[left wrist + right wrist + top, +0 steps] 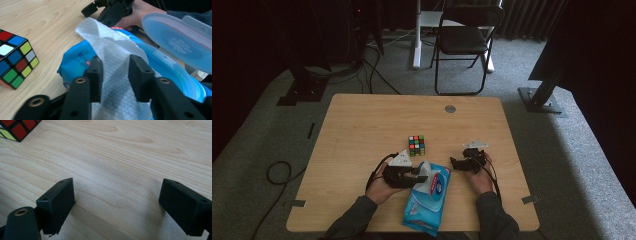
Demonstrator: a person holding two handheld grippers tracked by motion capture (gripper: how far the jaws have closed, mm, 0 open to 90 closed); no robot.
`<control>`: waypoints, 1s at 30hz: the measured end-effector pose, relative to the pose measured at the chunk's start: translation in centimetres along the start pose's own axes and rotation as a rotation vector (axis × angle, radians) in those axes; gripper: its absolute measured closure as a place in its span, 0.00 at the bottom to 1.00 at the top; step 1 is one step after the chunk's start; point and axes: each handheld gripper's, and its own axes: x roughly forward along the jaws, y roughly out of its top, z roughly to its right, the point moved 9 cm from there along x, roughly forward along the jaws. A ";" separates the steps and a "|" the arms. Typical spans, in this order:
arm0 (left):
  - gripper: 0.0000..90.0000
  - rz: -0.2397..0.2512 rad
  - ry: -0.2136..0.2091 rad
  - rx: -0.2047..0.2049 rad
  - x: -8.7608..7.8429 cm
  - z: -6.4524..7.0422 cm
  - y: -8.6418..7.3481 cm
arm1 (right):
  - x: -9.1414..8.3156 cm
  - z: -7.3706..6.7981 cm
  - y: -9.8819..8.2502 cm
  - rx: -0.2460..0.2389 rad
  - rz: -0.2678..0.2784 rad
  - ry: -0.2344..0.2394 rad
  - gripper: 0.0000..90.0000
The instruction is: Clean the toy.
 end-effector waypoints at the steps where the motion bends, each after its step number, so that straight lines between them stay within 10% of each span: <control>1: 0.78 -0.005 -0.001 0.006 0.0 0.1 0.0 | 0.0 0.0 0.0 0.000 0.000 0.000 0.14; 7: 0.99 -0.015 0.021 0.034 -0.1 0.2 -0.1 | 0.0 0.0 0.0 0.000 0.000 0.000 0.14; 30: 1.00 0.077 0.081 0.013 -2.4 -0.4 1.4 | 0.0 0.0 0.0 0.000 0.000 0.000 0.14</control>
